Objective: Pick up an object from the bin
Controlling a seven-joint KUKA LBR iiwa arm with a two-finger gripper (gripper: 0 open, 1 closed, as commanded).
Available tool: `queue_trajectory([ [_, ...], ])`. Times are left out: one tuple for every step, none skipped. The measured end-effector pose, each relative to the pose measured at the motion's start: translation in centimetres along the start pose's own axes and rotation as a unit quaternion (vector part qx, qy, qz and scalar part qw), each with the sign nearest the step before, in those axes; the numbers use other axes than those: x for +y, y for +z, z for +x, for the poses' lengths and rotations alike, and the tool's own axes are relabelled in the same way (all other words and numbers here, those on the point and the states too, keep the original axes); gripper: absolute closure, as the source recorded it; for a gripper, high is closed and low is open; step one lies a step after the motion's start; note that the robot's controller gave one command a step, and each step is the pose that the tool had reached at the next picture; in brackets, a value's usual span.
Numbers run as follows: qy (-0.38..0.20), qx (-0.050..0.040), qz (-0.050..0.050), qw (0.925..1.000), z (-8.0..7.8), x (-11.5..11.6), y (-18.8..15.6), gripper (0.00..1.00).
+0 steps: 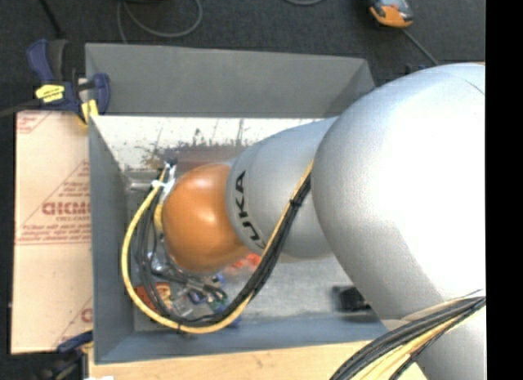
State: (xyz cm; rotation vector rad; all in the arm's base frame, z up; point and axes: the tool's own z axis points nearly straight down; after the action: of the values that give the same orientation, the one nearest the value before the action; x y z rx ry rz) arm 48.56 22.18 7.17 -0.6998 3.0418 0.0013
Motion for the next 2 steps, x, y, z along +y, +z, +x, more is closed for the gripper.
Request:
queue_trajectory([
  [-0.066,-0.0014,-0.001,0.9978,0.8,-0.9,-0.26,0.0],
  [0.0,-0.0037,0.0,1.0,-0.08,-0.38,-0.16,0.0],
])
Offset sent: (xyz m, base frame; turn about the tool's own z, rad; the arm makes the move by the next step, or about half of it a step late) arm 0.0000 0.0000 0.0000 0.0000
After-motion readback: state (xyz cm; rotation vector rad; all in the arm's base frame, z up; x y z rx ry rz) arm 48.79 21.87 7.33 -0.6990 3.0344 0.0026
